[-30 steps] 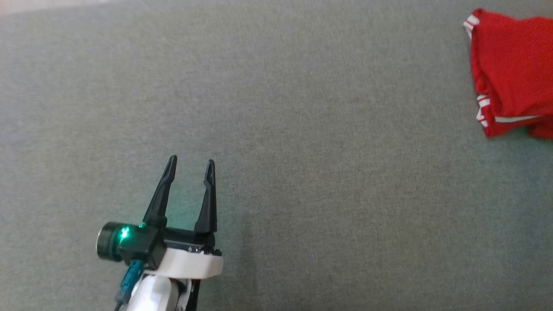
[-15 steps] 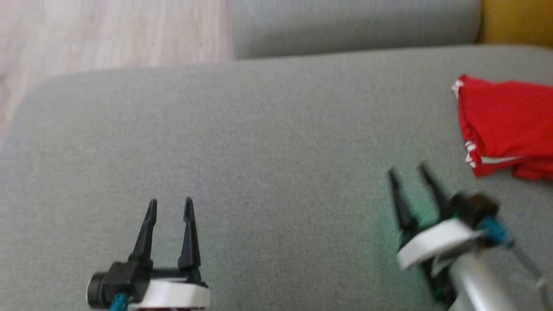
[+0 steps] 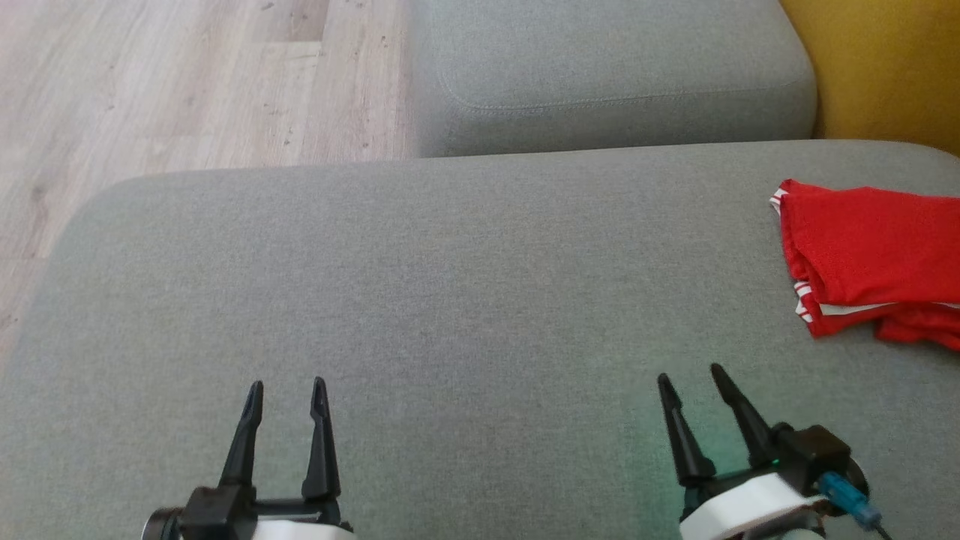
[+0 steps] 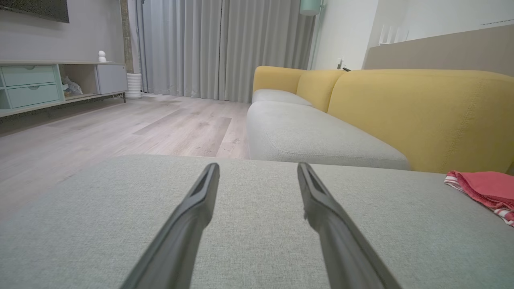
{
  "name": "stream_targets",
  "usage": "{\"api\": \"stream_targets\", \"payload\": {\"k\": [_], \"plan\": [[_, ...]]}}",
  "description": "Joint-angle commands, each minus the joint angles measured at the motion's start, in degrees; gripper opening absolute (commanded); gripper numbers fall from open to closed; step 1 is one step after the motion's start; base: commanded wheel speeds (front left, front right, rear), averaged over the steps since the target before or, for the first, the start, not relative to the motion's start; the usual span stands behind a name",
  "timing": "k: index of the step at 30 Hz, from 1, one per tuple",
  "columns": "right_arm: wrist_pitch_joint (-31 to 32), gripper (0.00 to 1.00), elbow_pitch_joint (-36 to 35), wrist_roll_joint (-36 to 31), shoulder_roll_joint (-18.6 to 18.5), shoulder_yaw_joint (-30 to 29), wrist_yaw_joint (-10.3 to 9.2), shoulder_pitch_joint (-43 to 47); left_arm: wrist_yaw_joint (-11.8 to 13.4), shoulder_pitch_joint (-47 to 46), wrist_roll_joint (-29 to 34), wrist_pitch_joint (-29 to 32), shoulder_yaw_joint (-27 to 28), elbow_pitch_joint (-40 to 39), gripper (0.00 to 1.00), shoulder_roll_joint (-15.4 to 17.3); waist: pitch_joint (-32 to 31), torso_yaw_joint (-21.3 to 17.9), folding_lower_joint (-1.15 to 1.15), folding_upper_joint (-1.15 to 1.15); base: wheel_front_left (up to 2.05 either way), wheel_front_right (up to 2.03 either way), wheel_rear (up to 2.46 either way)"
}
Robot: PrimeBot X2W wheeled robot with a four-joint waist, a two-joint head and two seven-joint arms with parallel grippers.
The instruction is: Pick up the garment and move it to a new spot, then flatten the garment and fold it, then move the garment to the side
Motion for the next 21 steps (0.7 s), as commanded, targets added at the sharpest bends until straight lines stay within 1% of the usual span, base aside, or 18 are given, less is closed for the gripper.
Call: {"api": "stream_targets", "payload": {"k": [1,17,18,21], "plan": [[-0.77,1.0,-2.46,-0.5,0.27,0.32,-0.04,-1.9,0.38,-1.29,0.49,-0.47,1.85,-2.15,1.0,-0.13,-0.09,0.05,0.0,0.0,0.0,0.0,0.0],[-0.77,1.0,-2.64,-0.97,0.7,-1.14,-0.04,-1.56,0.92,-1.03,0.33,-0.47,1.6,-1.23,1.0,-0.13,-0.27,0.07,0.0,0.0,0.0,0.0,0.0],[0.01,0.0,-0.57,-0.73,0.75,-2.33,0.0,0.21,0.57,0.79,0.25,0.0,-0.03,0.36,0.0,0.01,-0.27,0.06,0.0,0.0,0.0,0.0,0.0],[0.12,0.0,2.02,-0.66,0.76,-2.26,0.0,0.75,0.48,1.22,0.18,0.24,-0.14,3.01,0.0,-0.01,-0.26,0.05,0.01,0.0,0.0,0.0,0.0]]}}
